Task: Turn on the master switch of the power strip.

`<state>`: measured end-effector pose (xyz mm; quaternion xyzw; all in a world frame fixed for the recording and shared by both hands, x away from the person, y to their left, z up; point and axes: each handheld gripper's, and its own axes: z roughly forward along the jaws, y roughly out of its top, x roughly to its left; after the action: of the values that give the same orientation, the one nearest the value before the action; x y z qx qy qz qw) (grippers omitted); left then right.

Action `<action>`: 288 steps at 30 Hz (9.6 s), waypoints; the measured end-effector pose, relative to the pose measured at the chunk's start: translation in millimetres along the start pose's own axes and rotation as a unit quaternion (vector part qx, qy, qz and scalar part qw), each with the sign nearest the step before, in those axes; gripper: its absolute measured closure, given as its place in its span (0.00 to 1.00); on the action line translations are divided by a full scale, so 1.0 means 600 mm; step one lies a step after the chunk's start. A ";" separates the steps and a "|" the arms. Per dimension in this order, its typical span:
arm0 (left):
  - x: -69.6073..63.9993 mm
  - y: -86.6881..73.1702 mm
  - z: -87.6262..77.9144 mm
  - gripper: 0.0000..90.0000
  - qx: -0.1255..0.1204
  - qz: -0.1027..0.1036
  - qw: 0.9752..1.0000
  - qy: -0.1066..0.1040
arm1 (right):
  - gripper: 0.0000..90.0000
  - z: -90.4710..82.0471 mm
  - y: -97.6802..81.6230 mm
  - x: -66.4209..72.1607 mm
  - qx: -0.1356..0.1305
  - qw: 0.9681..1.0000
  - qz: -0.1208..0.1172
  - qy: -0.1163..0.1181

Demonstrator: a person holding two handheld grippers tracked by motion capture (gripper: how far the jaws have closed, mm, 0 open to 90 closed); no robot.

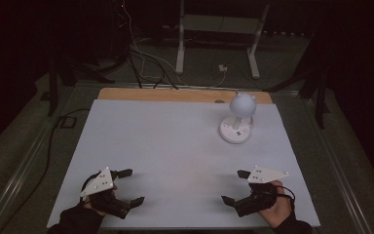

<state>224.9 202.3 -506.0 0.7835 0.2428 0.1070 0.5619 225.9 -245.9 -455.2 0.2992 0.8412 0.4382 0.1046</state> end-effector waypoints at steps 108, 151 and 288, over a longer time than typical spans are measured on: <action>0.001 0.000 -0.001 0.00 -0.001 -0.004 1.000 0.001 | 0.00 0.024 0.062 -0.212 -0.037 0.984 0.070 -0.157; 0.003 -0.001 -0.001 0.00 -0.002 -0.009 1.000 0.000 | 0.02 0.093 0.002 -0.291 -0.043 0.965 0.126 -0.225; 0.004 -0.003 0.002 0.00 0.002 -0.011 1.000 -0.001 | 1.00 0.151 0.023 -0.312 -0.005 0.947 0.109 -0.304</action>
<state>227.1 203.0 -508.1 0.7818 0.2508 0.0995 0.5622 420.7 -289.9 -514.0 0.5072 0.7297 0.3395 0.3083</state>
